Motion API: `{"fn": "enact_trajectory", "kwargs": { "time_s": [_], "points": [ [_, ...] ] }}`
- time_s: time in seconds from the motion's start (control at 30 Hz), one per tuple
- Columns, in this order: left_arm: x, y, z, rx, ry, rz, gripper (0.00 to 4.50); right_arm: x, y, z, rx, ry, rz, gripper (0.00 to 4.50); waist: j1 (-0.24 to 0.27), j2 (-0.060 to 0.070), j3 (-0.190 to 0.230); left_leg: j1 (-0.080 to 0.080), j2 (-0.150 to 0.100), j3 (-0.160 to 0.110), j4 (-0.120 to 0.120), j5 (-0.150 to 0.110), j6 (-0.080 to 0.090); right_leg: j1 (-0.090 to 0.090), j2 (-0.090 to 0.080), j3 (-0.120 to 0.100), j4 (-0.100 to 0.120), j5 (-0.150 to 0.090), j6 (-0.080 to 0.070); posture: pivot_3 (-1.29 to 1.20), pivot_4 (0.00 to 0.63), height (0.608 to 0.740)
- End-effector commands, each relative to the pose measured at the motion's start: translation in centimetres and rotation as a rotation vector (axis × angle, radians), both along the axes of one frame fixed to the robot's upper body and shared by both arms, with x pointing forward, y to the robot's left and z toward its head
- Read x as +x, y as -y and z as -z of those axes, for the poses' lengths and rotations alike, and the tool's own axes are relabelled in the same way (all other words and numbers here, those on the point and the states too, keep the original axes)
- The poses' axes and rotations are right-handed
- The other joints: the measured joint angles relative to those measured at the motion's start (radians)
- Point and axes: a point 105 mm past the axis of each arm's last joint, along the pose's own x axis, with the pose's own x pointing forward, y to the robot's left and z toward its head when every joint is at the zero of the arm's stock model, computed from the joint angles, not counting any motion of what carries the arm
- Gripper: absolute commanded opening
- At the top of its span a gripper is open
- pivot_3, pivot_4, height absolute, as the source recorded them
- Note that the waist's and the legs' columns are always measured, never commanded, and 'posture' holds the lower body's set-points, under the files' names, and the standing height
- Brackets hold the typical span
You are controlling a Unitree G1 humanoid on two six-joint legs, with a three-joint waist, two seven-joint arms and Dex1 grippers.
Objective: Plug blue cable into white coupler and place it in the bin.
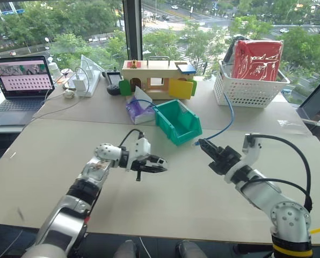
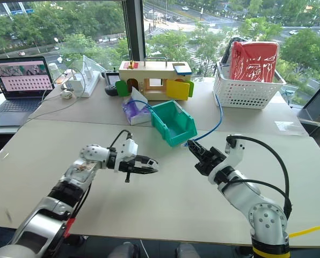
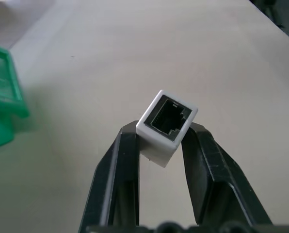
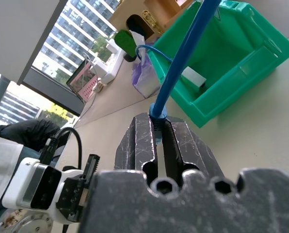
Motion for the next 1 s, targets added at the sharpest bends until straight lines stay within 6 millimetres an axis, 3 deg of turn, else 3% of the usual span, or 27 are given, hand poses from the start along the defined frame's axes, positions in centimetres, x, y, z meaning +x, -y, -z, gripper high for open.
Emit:
{"fn": "enact_trajectory", "kwargs": {
  "time_s": [0.03,0.53,0.83,0.9,0.93,1.0],
  "points": [
    [-0.1,1.6,0.2,0.014,0.035,0.107,0.80,-0.7,0.4,-1.6,0.014,0.072,0.055,0.00,0.001,0.000,0.000,0.000,0.000,-0.001,0.000,0.000,0.000,0.000,0.000,0.000,0.000,0.000,0.000,0.00,0.150,0.737],
    [0.8,3.1,2.3,0.166,0.033,0.153,0.80,-1.6,0.9,-1.8,0.020,0.076,0.120,0.00,0.002,0.000,0.000,-0.004,0.000,-0.007,0.008,0.000,0.000,0.002,0.002,0.000,0.003,0.000,0.001,0.00,0.150,0.737],
    [0.8,4.0,2.3,0.168,0.012,0.156,0.80,-1.9,1.1,-1.8,0.023,0.075,0.145,0.00,0.005,0.000,0.000,-0.004,-0.001,-0.008,0.009,0.000,0.000,0.003,0.003,-0.001,0.004,0.000,0.001,0.00,0.150,0.737],
    [0.8,4.1,2.1,0.162,0.005,0.155,1.81,-1.9,1.1,-1.9,0.023,0.075,0.146,0.00,0.005,0.000,0.000,-0.004,-0.001,-0.008,0.009,0.000,0.000,0.003,0.002,-0.001,0.004,0.000,0.001,0.00,0.150,0.737],
    [0.8,4.1,2.1,0.163,0.007,0.154,1.92,-1.9,1.1,-1.9,0.024,0.075,0.146,0.00,0.005,0.000,0.000,-0.004,-0.001,-0.008,0.009,0.000,0.000,0.003,0.002,-0.001,0.004,0.000,0.001,0.00,0.150,0.737],
    [0.9,4.1,2.1,0.164,0.002,0.148,2.82,-1.9,1.1,-1.9,0.024,0.075,0.146,0.00,0.005,0.000,0.000,-0.004,-0.001,-0.008,0.009,0.000,0.000,0.003,0.003,-0.001,0.004,0.000,0.001,0.00,0.150,0.737]
  ]
}}
